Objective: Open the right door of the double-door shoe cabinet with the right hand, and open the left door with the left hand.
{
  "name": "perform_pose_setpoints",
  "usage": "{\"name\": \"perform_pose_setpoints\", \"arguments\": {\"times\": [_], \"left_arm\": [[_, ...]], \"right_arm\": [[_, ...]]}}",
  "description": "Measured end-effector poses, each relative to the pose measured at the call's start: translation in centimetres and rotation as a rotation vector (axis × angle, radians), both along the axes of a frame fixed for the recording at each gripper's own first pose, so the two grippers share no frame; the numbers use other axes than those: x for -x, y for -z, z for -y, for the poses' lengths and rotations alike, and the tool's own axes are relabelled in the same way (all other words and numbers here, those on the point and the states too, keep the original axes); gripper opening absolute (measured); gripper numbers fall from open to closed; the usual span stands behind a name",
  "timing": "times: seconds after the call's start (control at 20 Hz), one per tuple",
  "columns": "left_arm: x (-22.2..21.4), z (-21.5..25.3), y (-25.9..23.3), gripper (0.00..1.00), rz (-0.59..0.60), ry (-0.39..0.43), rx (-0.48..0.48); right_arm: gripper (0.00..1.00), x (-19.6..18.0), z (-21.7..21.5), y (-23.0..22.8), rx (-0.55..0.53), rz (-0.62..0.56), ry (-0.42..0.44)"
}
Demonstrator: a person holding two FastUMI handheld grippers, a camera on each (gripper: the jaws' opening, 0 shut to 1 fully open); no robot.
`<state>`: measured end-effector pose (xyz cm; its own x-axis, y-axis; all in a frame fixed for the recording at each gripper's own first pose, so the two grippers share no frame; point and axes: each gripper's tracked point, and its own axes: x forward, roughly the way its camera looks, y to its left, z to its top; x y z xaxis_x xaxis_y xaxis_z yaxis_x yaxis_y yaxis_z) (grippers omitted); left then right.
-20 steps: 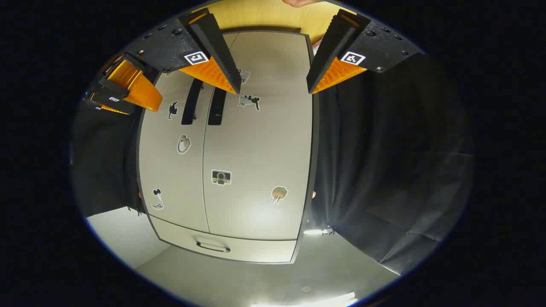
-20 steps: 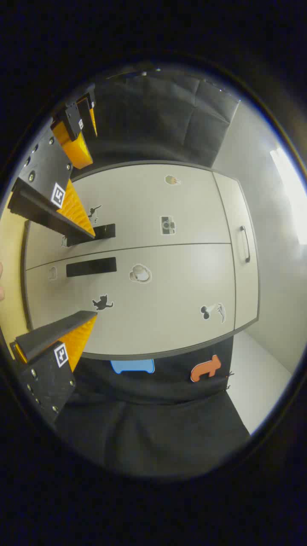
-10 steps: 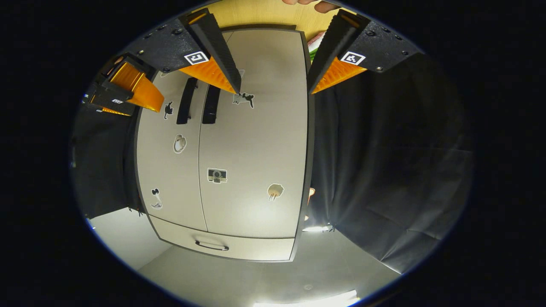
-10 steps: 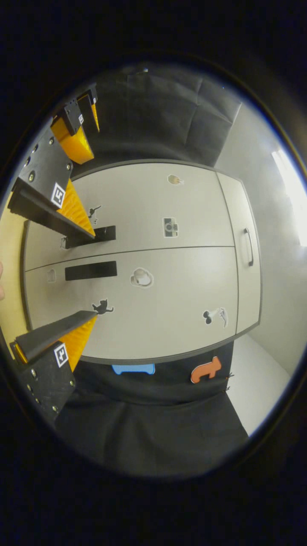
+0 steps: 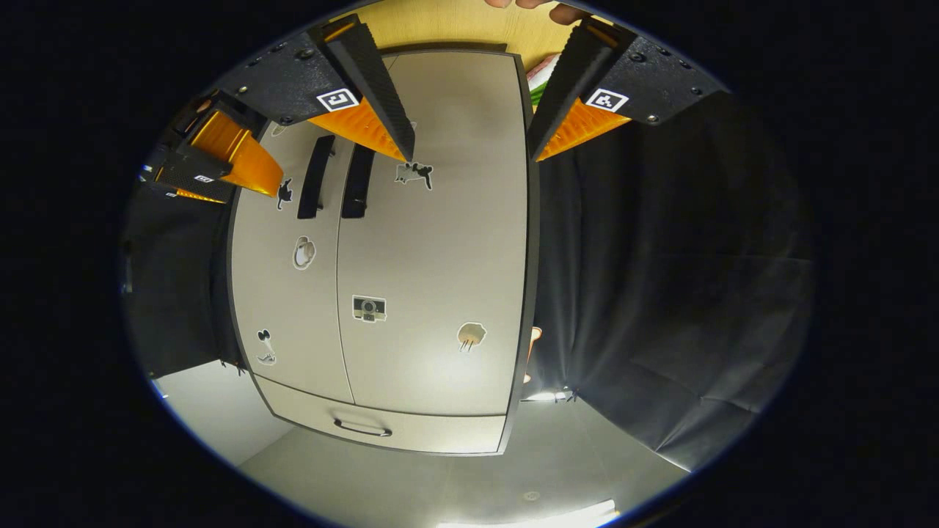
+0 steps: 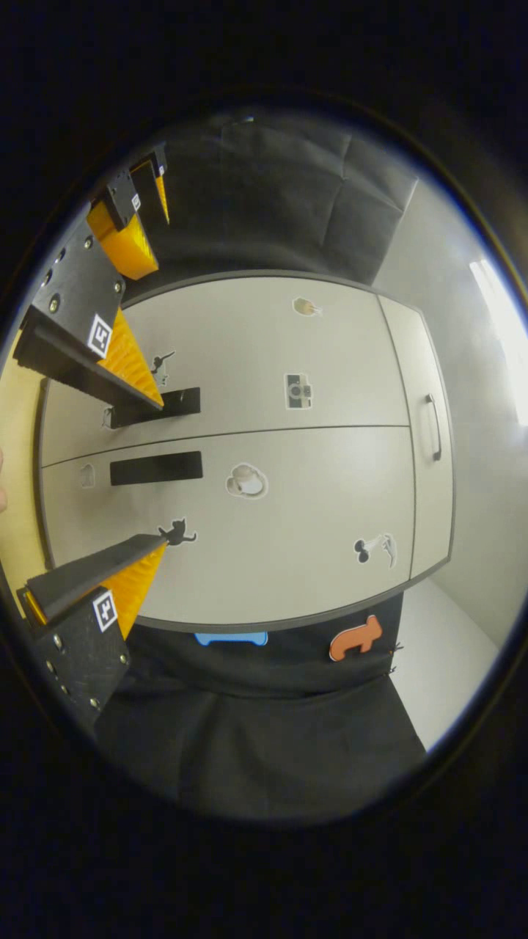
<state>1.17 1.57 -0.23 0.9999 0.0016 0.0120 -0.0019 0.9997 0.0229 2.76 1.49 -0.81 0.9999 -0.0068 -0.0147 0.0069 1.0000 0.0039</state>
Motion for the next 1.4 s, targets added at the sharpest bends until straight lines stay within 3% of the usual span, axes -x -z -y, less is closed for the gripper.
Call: {"name": "perform_pose_setpoints", "arguments": {"times": [0.15,0.25,0.4,0.45,0.5,0.6,0.75,0.8,1.0,1.1,1.25,1.3,1.4], "left_arm": [[0.0,-0.5,0.2,0.96,-0.002,-0.011,0.0],[-0.1,-1.0,0.3,0.96,-0.004,-0.024,-0.002],[-0.1,-1.7,0.4,0.96,-0.005,-0.044,-0.008],[-0.2,-1.9,0.3,0.96,-0.004,-0.05,-0.011],[-0.3,-2.1,0.3,0.96,-0.004,-0.056,-0.013],[-0.4,-2.5,0.3,0.96,-0.004,-0.066,-0.018],[-0.8,-3.0,0.4,0.96,-0.003,-0.079,-0.019],[-0.9,-3.1,0.3,0.96,-0.002,-0.083,-0.019],[-1.4,-3.3,0.4,0.96,-0.002,-0.088,-0.015],[-1.6,-3.4,0.4,0.96,-0.003,-0.087,-0.013],[-1.8,-3.3,0.5,0.96,-0.006,-0.084,-0.004],[-1.8,-3.3,0.6,0.93,-0.008,-0.082,-0.001],[-1.7,-3.2,0.7,0.96,-0.01,-0.077,0.006]], "right_arm": [[0.99,-2.4,-0.5,0.1,-0.018,-0.01,-0.012],[0.89,-4.1,-0.6,0.4,-0.015,-0.016,-0.005],[0.87,-6.5,-0.5,1.5,0.013,-0.034,0.011],[0.74,-7.4,-0.4,2.0,0.024,-0.043,0.015],[0.69,-8.1,-0.3,2.5,0.037,-0.054,0.021],[0.69,-9.2,-0.2,3.7,0.059,-0.079,0.027],[0.6,-10.3,-0.3,4.7,0.08,-0.097,0.032],[0.45,-10.6,-0.3,4.9,0.085,-0.098,0.036],[0.48,-9.7,-0.5,5.2,0.088,-0.112,0.056],[0.28,-11.1,-0.5,5.6,0.1,-0.101,0.066],[0.29,-11.2,-0.4,5.8,0.096,-0.108,0.075],[0.21,-11.2,-0.5,5.7,0.096,-0.107,0.076],[0.22,-11.1,-0.4,5.7,0.099,-0.114,0.076]]}}
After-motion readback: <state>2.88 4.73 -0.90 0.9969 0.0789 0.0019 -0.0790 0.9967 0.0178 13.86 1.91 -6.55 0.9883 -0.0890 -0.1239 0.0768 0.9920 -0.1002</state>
